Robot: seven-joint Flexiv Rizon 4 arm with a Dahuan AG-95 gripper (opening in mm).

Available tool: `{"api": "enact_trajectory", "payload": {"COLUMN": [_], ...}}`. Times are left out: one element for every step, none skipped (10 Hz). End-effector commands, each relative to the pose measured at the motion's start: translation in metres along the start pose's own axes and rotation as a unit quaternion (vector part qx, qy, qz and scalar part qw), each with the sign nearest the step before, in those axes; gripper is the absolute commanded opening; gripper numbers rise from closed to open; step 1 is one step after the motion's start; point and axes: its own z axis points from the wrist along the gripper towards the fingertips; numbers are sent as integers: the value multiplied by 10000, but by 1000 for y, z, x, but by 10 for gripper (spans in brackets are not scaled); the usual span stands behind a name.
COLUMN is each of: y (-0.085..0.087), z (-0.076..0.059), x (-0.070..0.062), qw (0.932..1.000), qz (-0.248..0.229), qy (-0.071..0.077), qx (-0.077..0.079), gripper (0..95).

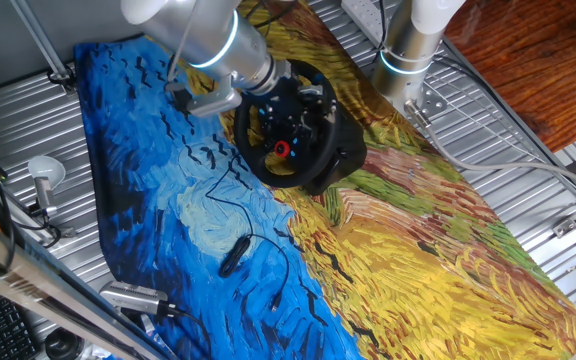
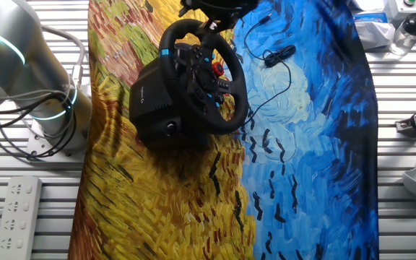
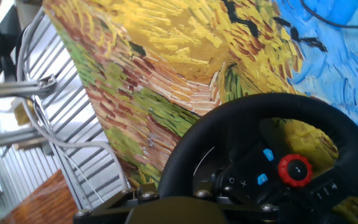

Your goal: Rotate the steering wheel 90 degrees clockwise

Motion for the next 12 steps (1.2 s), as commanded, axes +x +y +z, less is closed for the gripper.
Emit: {"api": "enact_trajectory", "payload": {"y": [1, 4, 5, 5, 4, 3, 0, -2, -3, -4, -4, -4], "z": [3, 6, 7, 8, 8, 8, 9, 9, 9, 10, 11, 11], "x": [-4, -7, -8, -9, -8, -8, -6, -5, -5, -4, -5, -6], "qw": [9997, 9993, 9990, 9988, 9980, 9975, 9972, 9971, 9972, 9971, 9971, 9971], "qz": [238, 374, 425, 472, 596, 653, 687, 693, 688, 688, 695, 696], "qy": [-18, -43, -54, -65, -101, -124, -137, -144, -139, -132, -139, -127], "qx": [6, 41, 81, 123, 186, 223, 259, 265, 273, 282, 281, 292], "gripper": [380, 380, 380, 380, 380, 380, 380, 380, 380, 380, 380, 380]}}
